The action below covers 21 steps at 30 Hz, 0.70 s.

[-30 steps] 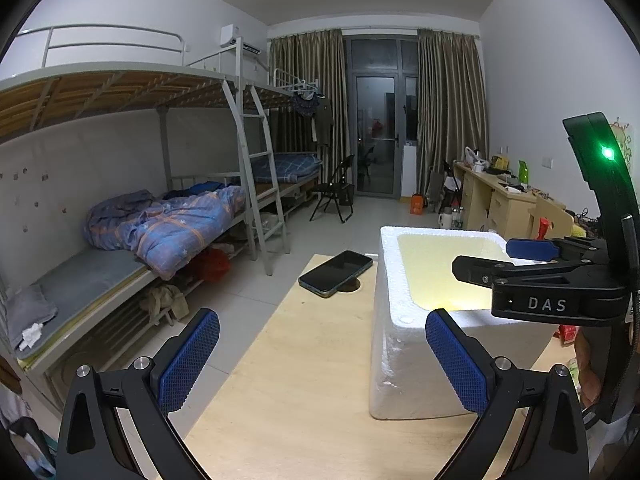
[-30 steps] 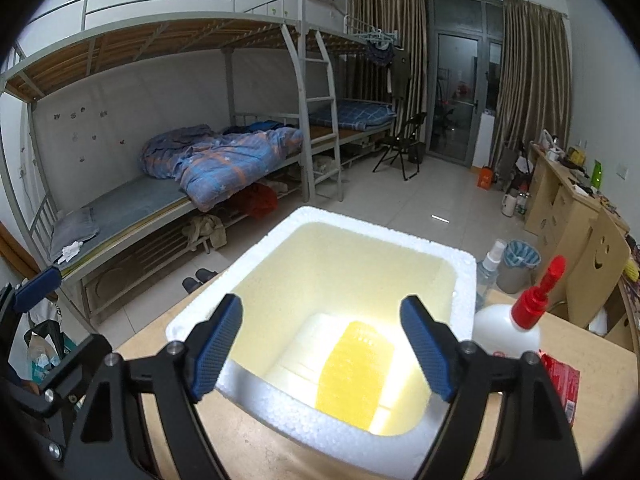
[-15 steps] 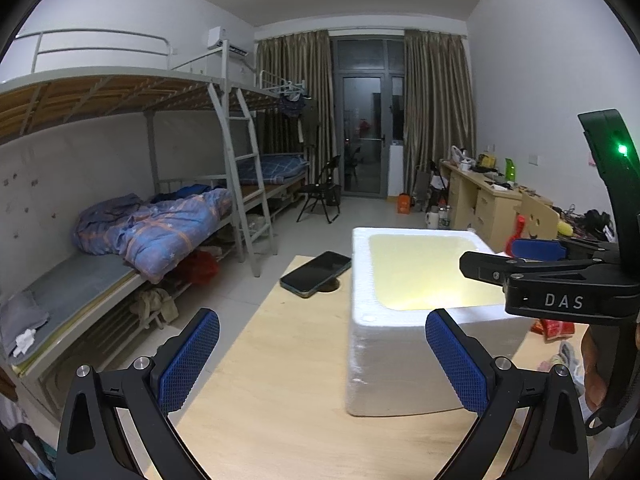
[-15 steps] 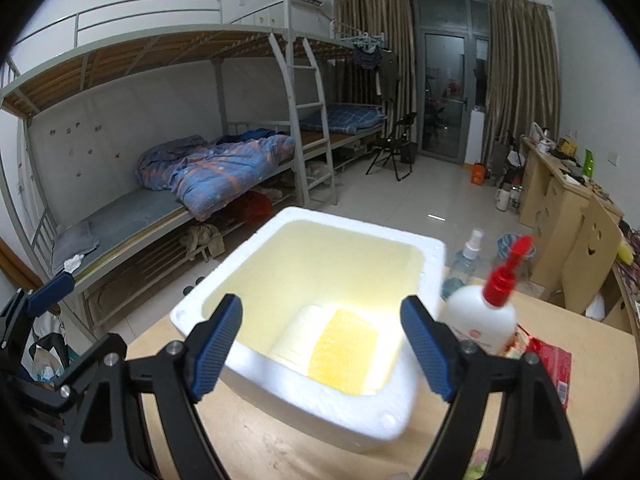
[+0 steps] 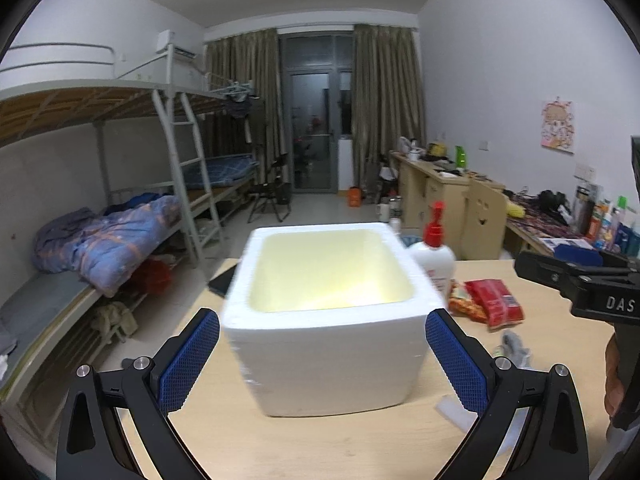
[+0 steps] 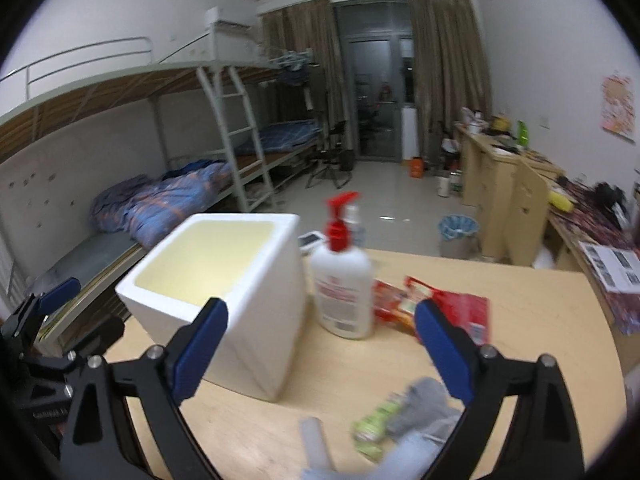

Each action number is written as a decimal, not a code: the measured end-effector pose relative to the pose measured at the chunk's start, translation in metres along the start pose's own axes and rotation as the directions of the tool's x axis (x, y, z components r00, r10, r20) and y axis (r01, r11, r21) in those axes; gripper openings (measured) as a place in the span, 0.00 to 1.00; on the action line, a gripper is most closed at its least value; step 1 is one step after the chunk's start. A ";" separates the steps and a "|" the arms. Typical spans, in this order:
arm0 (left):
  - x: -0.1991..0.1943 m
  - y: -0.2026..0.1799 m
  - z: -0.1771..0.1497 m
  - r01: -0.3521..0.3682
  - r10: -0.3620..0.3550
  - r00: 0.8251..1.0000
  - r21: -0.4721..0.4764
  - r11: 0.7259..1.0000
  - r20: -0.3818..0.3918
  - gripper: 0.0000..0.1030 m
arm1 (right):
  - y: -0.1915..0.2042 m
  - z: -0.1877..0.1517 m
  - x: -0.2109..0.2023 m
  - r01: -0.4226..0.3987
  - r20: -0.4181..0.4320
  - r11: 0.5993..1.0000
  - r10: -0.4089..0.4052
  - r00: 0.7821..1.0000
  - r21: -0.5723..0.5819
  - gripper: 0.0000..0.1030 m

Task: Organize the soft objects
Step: 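Withdraw the right tool from the box back toward the table items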

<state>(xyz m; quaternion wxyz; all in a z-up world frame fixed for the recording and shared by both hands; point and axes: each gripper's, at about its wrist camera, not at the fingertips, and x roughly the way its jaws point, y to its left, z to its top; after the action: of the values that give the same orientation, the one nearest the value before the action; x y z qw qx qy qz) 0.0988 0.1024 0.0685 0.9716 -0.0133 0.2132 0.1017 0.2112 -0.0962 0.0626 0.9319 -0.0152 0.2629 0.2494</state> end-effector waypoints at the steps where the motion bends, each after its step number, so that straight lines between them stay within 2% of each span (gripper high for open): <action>1: 0.000 -0.006 0.000 0.017 -0.017 1.000 0.005 1.000 0.001 1.00 | -0.007 -0.002 -0.005 0.015 0.005 1.000 -0.015 1.000 0.014 0.94; 3: -0.001 -0.016 0.001 0.039 -0.040 0.999 0.011 0.999 0.004 1.00 | -0.023 -0.008 -0.015 0.051 0.016 0.998 -0.052 0.999 0.037 0.94; 5: -0.002 -0.026 0.001 0.064 -0.064 0.998 0.021 0.998 0.006 1.00 | -0.036 -0.014 -0.024 0.096 0.020 0.994 -0.097 0.995 0.047 1.00; 8: -0.003 -0.039 0.003 0.097 -0.097 0.995 0.022 0.995 0.010 1.00 | -0.044 -0.023 -0.037 0.133 0.025 0.990 -0.134 0.991 0.048 1.00; 21: -0.008 -0.080 -0.003 0.213 -0.214 0.977 0.063 0.975 0.004 1.00 | -0.058 -0.057 -0.066 0.162 0.047 0.983 -0.166 0.985 0.089 1.00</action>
<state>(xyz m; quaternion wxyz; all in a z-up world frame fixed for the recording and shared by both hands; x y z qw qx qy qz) 0.1065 0.0225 0.0683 0.9780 -0.0052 0.2083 -0.0100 0.1623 -0.1863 0.0400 0.9559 0.0097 0.2457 0.1607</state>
